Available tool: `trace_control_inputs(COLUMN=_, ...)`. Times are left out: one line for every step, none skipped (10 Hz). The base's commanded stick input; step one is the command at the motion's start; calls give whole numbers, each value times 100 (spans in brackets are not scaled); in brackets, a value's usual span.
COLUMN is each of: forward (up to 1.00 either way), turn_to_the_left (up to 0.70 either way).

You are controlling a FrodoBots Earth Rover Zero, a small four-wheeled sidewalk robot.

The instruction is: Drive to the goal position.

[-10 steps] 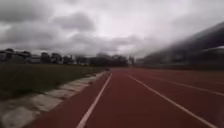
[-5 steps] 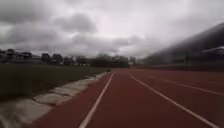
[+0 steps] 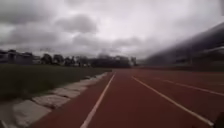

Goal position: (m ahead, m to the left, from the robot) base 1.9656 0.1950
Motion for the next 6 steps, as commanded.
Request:
trace_control_inputs(forward=70, turn_to_the_left=0)
trace_control_inputs(forward=70, turn_to_the_left=0)
trace_control_inputs(forward=70, turn_to_the_left=0)
trace_control_inputs(forward=70, turn_to_the_left=0)
trace_control_inputs(forward=70, turn_to_the_left=0)
trace_control_inputs(forward=70, turn_to_the_left=0)
